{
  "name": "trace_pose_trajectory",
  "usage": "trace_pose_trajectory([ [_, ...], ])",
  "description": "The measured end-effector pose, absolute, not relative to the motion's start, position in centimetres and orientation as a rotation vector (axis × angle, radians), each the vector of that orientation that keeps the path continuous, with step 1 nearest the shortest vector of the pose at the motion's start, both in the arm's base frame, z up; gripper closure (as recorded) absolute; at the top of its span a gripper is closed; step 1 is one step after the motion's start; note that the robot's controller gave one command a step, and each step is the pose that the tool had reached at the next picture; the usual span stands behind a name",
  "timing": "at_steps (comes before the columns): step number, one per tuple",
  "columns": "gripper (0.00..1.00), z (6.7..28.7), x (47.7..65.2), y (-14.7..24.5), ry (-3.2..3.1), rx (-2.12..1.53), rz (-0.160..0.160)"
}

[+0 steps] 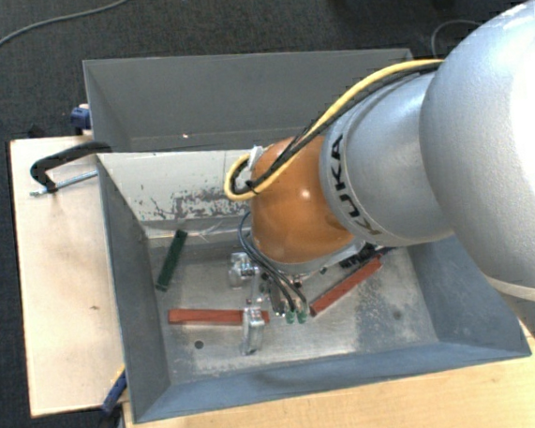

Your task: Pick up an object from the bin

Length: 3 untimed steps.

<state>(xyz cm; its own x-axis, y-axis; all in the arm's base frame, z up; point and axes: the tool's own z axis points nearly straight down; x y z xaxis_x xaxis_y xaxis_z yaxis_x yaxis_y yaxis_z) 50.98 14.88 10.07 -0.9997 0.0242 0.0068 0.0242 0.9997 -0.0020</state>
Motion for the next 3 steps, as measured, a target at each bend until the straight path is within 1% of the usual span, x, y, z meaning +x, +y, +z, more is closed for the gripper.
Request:
trace_pose_trajectory([
  [1, 0.0, 7.0, 52.5, 14.7, -3.131, 0.247, -0.001],
  [2, 1.0, 7.1, 52.6, 14.7, -3.132, 0.246, -0.002],
  [3, 1.0, 22.0, 52.0, 16.3, -3.139, 0.277, -0.005],
])
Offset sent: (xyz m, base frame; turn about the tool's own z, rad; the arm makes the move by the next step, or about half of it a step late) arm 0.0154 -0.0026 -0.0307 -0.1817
